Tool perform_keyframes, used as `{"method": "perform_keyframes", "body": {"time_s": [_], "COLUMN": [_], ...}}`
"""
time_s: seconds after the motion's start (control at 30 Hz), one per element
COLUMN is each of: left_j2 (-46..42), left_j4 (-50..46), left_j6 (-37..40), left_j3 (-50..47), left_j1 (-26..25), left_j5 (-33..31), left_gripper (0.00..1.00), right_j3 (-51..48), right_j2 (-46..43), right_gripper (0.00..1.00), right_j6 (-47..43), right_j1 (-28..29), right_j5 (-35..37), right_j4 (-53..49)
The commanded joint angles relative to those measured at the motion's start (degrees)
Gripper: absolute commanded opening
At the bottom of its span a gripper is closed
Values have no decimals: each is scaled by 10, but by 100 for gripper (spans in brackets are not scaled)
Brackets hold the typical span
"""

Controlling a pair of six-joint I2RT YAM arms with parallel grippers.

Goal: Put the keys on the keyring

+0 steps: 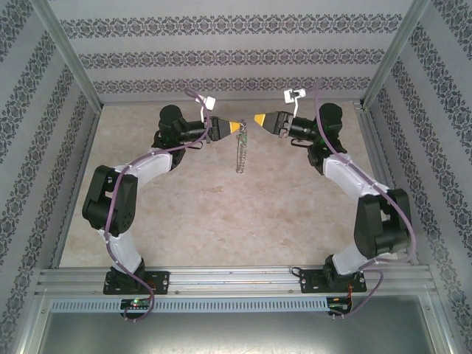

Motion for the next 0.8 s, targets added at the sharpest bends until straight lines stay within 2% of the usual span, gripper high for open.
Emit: {"method": "perform_keyframes", "body": {"time_s": [0.0, 0.2, 0.4, 0.77], "left_j2": [-34, -49, -68, -81], "left_j4": [108, 169, 191, 183], "left_j6": [-24, -48, -57, -54], "left_j3": [-15, -52, -81, -95], "left_j1": [-4, -4, -11, -22], "left_j5": [-2, -14, -25, -32], "left_gripper": [0, 0, 0, 0], "right_j3": [-60, -166, -207, -184], "right_j2": [-36, -84, -114, -105], "right_gripper": [36, 43, 47, 48], "right_j6": [-44, -114, -189, -229], "right_j1": [2, 39, 96, 132], "right_j5": [73, 158, 225, 227], "right_j4": [2, 0, -28, -23]}}
